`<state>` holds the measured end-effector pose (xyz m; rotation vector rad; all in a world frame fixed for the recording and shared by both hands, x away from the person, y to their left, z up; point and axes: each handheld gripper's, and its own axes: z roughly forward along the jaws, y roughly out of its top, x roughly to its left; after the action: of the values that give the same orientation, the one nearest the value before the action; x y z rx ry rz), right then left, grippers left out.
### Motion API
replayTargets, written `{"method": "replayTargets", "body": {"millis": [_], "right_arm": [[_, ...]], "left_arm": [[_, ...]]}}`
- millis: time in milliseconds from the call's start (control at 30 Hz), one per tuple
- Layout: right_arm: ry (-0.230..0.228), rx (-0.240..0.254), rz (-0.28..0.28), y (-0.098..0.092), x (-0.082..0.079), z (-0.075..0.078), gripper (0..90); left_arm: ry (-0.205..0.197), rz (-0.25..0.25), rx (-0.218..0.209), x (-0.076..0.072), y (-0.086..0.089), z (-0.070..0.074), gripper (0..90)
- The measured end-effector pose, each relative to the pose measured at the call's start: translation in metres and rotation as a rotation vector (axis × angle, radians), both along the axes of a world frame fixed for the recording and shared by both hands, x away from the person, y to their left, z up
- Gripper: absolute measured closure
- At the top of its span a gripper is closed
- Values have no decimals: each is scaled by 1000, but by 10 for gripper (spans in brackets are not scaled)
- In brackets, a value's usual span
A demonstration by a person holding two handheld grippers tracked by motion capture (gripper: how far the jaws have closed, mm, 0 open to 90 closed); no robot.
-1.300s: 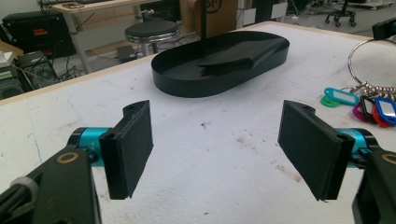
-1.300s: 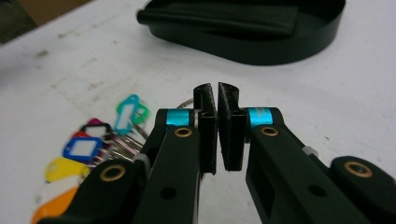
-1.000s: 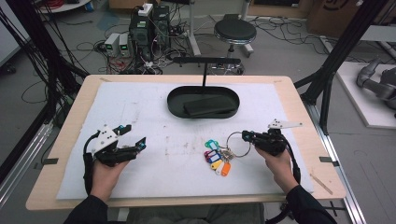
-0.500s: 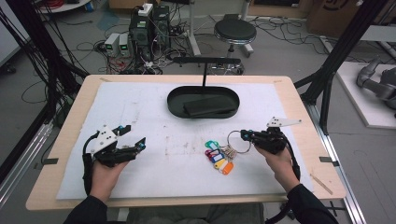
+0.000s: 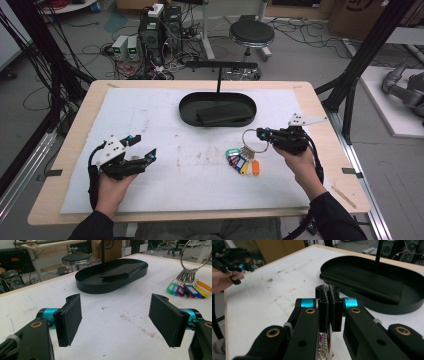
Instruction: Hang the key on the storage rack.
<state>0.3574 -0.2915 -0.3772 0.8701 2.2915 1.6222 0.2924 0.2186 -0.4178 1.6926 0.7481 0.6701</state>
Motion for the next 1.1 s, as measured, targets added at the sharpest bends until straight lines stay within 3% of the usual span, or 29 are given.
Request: {"method": "replayTargets", "body": {"millis": [567, 1100], "right_arm": [[-79, 17, 16, 4, 21, 47, 880], [-158, 24, -27, 3, 53, 86, 880]], "left_arm": [[5, -3, 1, -1, 1, -2, 264], [9, -10, -4, 1, 1, -3, 264]]}}
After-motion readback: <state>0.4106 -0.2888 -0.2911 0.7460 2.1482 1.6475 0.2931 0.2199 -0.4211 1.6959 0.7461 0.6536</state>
